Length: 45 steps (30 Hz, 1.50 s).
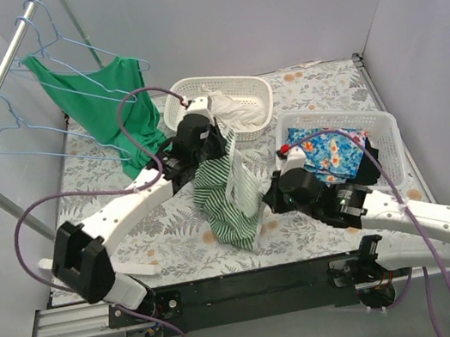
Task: Place the tank top on the hanger
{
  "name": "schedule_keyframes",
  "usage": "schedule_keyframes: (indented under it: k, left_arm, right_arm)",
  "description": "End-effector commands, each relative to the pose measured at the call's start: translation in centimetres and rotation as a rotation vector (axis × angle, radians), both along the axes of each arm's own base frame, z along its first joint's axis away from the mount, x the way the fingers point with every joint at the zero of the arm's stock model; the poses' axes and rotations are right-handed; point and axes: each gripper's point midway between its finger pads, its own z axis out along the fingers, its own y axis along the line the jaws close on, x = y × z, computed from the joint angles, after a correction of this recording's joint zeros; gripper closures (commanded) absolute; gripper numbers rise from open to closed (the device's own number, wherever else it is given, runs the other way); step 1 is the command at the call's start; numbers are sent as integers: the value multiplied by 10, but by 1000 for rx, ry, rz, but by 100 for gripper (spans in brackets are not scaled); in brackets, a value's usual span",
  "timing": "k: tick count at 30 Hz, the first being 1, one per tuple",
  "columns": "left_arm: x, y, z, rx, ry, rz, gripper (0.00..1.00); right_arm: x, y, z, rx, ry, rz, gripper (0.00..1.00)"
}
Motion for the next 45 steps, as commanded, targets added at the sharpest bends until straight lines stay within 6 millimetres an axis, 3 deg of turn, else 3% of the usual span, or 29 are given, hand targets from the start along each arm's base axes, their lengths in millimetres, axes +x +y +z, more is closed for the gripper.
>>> schedule_keyframes:
  k: [1,3,4,7,8,10,11,15,18,20,22,23,24,25,26,27,28,29,31,32,33,34,37,40,41,42,43,44,45]
  left_arm:
    - [0,49,104,-106,-212,171,100]
    - [-9,62,141,-158,-281,192,100]
    - [-11,66,164,-180,-323,197,100]
    - [-22,80,224,-243,-432,205,100]
    - [-26,85,241,-260,-462,211,100]
    - [-30,91,262,-269,-499,213,100]
    - [-34,97,282,-297,-530,228,100]
    - [-48,118,311,-343,-582,271,100]
    - [-50,126,311,-329,-594,295,100]
    - [-50,127,300,-313,-574,297,100]
    - [-53,119,268,-307,-509,262,100]
    - [-55,117,255,-308,-484,256,100]
    - [-52,113,220,-291,-424,260,100]
    - [-54,109,206,-292,-395,246,100]
    - [-57,109,198,-295,-380,236,100]
    - [-58,106,185,-291,-354,226,97]
    - [-61,102,163,-282,-312,209,94]
    - [-66,103,155,-281,-300,195,90]
    - [-70,102,138,-265,-280,172,67]
    - [-73,100,137,-268,-278,154,56]
    - [-77,101,141,-275,-289,139,47]
    - [-79,100,143,-277,-297,120,40]
    - [-89,98,163,-305,-329,67,28]
    - [-100,97,190,-343,-362,20,23]
    - [-105,96,209,-367,-394,-4,20]
    - [-114,98,238,-405,-428,-31,19]
    - [-116,100,248,-413,-444,-34,18]
    - [-122,105,274,-443,-490,-36,18]
    - [-123,107,283,-452,-507,-31,18]
  right_arm:
    - [44,-12,146,42,-358,-85,99]
    - [61,-26,182,-1,-459,-163,99]
    - [67,-31,225,-16,-550,-169,99]
    - [90,-36,279,-57,-656,-217,99]
    - [94,-42,319,-47,-726,-223,99]
    - [110,-35,342,-43,-765,-213,99]
    - [113,-40,371,-7,-803,-230,99]
    - [138,-32,401,38,-844,-194,99]
    - [145,-24,414,63,-861,-167,99]
    - [146,-17,404,69,-838,-142,99]
    - [150,-7,364,47,-760,-116,99]
    - [146,-10,354,50,-742,-114,99]
    - [145,-10,339,46,-713,-112,99]
    - [146,-5,288,15,-619,-100,99]
    - [138,-10,278,35,-608,-100,99]
    - [134,-7,250,33,-559,-80,99]
    - [129,-8,197,-10,-475,-61,99]
    - [122,-8,181,18,-443,-57,99]
    - [112,-7,146,10,-368,-23,96]
    - [104,-10,123,3,-319,-21,91]
    - [99,-8,115,10,-292,-3,83]
    - [95,-8,111,19,-281,6,68]
    - [88,-7,115,45,-281,32,49]
    - [83,0,138,87,-323,86,45]
    - [82,5,146,99,-343,116,44]
    - [79,28,185,174,-452,250,43]
    - [78,38,192,191,-477,306,43]
    - [71,51,201,226,-498,391,43]
    - [72,61,231,271,-592,433,42]
